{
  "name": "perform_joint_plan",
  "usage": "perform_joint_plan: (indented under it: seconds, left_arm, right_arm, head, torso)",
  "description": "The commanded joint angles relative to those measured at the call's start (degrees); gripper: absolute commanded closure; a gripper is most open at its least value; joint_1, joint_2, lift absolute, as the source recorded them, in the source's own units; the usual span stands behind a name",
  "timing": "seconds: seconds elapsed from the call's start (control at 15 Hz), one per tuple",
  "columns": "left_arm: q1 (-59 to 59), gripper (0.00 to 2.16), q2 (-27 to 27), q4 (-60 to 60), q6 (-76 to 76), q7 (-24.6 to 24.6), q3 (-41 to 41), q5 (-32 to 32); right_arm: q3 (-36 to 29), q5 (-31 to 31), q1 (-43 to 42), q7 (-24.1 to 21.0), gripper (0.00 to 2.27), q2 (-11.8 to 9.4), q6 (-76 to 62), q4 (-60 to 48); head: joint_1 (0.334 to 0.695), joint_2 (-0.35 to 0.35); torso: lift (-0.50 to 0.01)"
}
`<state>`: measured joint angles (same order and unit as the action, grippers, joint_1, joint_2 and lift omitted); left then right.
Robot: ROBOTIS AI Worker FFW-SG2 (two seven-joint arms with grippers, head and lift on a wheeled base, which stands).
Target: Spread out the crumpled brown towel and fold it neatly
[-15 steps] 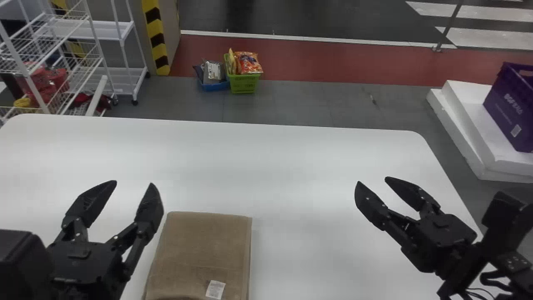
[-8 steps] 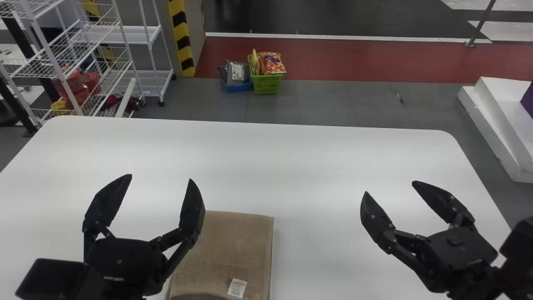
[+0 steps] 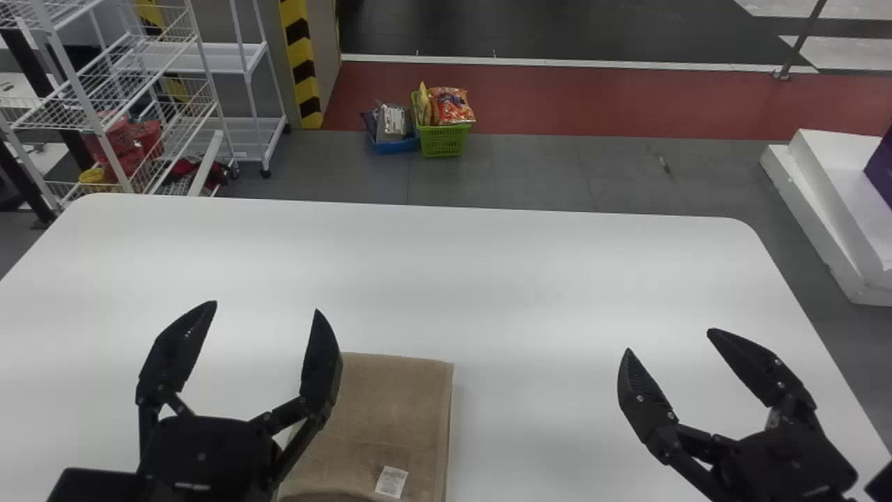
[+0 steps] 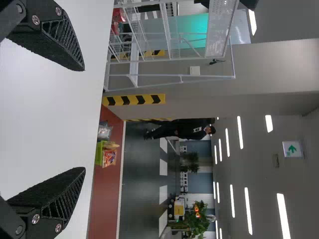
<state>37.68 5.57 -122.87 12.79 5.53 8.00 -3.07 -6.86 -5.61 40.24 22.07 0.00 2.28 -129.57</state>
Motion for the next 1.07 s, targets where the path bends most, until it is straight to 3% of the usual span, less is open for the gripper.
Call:
perform_joint_plan:
  seconds: [0.0,1.0]
  left_arm:
    - [0.1,0.09,-0.1,0.2,-3.1,0.0,0.8,0.1]
    - [0.7,0.09,-0.4,-0.3,-2.0,-0.2,1.0,0.0]
  right_arm:
    - [-0.1,-0.5,0.2,0.3,0.11,0.1,-2.7,2.6]
    - [2.6,-0.3,0.5,0.1,0.13,0.1,-9.0,6.1]
  head:
    - [0.695,-0.039]
    - [0.695,-0.030]
  torso:
    - [-0.126]
    - [-0.126]
